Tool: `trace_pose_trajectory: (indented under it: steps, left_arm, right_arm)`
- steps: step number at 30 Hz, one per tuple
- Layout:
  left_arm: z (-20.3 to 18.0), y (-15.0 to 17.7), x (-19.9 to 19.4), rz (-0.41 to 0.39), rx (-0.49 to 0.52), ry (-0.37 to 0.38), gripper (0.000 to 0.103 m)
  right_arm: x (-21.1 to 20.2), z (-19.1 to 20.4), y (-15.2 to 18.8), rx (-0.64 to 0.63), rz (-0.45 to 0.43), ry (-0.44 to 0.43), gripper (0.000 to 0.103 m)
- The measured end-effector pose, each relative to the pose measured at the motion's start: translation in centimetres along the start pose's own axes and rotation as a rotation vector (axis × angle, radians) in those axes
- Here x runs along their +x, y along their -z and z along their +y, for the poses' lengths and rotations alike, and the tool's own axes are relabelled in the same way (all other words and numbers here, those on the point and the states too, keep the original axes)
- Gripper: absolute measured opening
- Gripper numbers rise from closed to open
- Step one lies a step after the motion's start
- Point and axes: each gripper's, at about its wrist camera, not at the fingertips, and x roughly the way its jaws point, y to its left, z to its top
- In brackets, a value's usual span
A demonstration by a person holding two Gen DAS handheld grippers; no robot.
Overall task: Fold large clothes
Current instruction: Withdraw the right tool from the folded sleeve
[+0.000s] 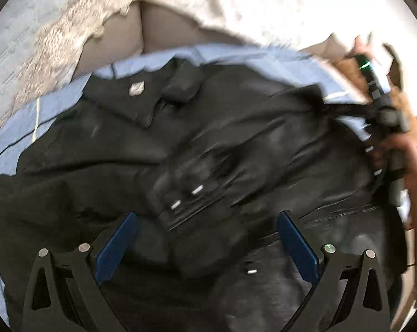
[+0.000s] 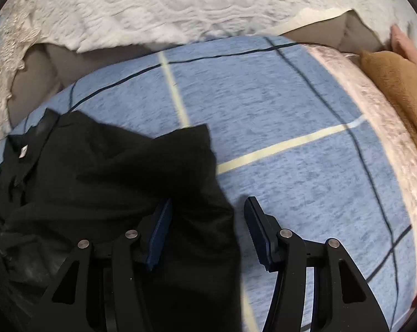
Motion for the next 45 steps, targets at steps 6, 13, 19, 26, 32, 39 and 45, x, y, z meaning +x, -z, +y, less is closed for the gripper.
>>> trace_pose_trajectory:
  steps: [6,13,19,26,32,39,45]
  left_arm:
    - [2.1,1.6,1.2,0.05,-0.006,-0.022,0.102]
    - [3.7,1.7,-0.3,0.004,-0.094,0.022,0.102]
    - [3.8,0.7,-4.0,-0.11,-0.13,0.014,0.102]
    - [3.0,-0.2,-0.4,-0.049,-0.129,-0.07,0.102]
    - [4.2,1.0,1.8,-0.002,-0.165,-0.057,0.102]
    - [4.0,1.1,2.4,0.002,-0.143,-0.09,0.102]
    - [5.0,1.9,0.0,-0.022,-0.204,-0.013,0.102]
  right_arm:
    - [-0.3,0.2,0.0,-0.01,-0.036,0.029,0.059]
    - [-4.6,-1.0,1.5,0.033,-0.13,-0.097,0.059]
    - [-11.1,-1.1,5.1,-0.048,-0.254,-0.116,0.059]
    - [-10.6,0.7,8.9,-0.142,-0.182,-0.083,0.059]
    - [-6.9,-1.7,9.3,-0.063,-0.069,-0.08,0.059]
    - [-6.6,-1.9,9.6,-0.064,-0.092,-0.086,0.063]
    - [-12.6,-3.5,10.6,0.03,-0.193,-0.206,0.063]
